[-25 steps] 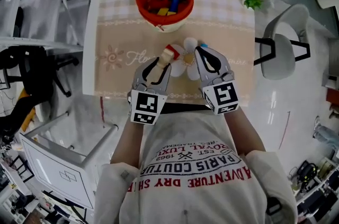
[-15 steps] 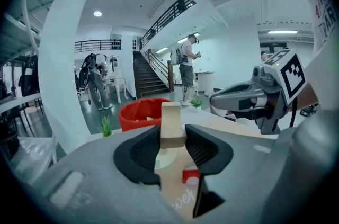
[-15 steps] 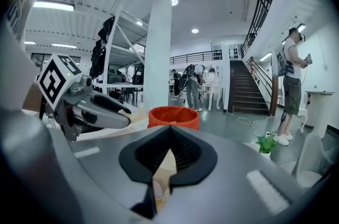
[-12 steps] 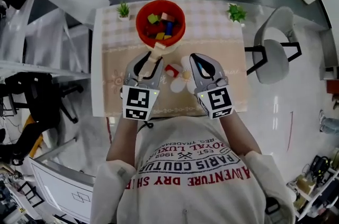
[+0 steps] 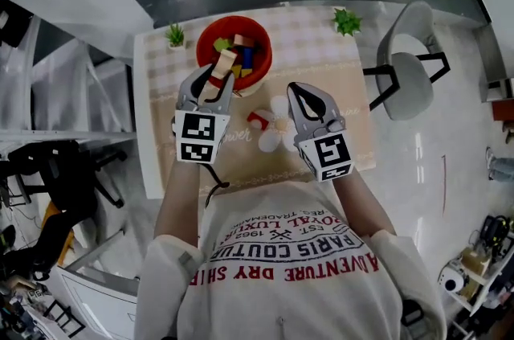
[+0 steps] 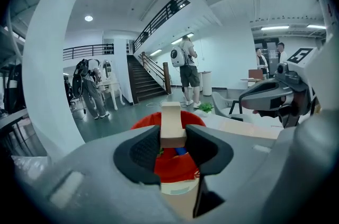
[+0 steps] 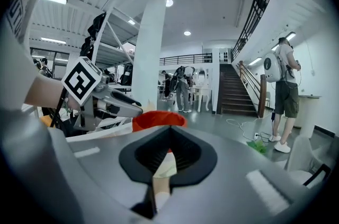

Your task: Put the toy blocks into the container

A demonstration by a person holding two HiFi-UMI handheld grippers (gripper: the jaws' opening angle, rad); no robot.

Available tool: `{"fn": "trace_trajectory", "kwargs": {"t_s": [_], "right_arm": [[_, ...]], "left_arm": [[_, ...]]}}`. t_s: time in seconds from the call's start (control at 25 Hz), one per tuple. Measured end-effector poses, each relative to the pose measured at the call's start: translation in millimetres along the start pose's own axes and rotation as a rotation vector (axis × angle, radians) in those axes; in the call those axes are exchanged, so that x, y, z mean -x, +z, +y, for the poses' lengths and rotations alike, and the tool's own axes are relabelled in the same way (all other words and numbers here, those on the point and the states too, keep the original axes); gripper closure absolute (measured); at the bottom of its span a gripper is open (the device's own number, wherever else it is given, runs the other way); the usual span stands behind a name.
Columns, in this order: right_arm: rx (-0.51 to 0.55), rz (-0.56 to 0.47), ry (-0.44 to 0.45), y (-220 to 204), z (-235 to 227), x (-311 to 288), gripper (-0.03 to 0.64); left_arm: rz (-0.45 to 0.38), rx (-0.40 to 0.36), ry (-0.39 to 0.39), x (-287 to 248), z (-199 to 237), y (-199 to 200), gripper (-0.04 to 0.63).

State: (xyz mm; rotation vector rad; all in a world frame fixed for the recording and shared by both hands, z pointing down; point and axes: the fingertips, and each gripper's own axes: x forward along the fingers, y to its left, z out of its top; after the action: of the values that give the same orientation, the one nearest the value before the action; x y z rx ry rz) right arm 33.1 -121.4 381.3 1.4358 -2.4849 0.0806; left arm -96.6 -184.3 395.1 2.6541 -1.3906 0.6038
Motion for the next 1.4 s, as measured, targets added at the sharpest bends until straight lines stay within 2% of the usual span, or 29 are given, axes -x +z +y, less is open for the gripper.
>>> {"fn": "trace_trajectory", "kwargs": {"t_s": [0.36, 0.48, 0.52, 0.56, 0.64, 0.88, 1.04, 1.24, 1.4], "right_arm": [[-0.019, 0.05, -0.041, -11, -15, -8, 0.617], [-0.01, 0.063, -0.049, -15, -17, -7, 0.617], [-0.009, 0.071, -0.052, -18, -17, -6, 0.617], [-0.01, 0.078, -0.053, -20, -17, -5, 0.617], [-0.009, 0.089, -0.052, -24, -17, -2, 0.617], [-0.006, 0.099, -0.052, -27, -14, 3, 0.617], [-0.028, 0.111, -0.04, -41, -7, 5, 0.617], [-0.071, 0.149, -0.031, -66, -2, 12, 0.617], [-0.103, 0.153, -0.042, -83, -3, 15, 0.617]], "left_arm": [[0.082, 0.034, 0.006, -25, 6, -23, 0.44], [0.058, 0.06, 0.027, -27, 7, -24, 0.439], [0.044, 0.072, 0.034, -26, 7, -24, 0.421], [0.032, 0.088, 0.033, -25, 6, -23, 0.342], [0.011, 0.114, 0.02, -19, 1, -19, 0.247], [-0.048, 0.136, 0.02, 1, -12, -18, 0.245], [-0.085, 0.152, 0.022, 16, -28, -35, 0.247], [-0.034, 0.155, -0.042, 19, -63, -76, 0.245], [0.043, 0.153, -0.106, 9, -91, -113, 0.245]]}}
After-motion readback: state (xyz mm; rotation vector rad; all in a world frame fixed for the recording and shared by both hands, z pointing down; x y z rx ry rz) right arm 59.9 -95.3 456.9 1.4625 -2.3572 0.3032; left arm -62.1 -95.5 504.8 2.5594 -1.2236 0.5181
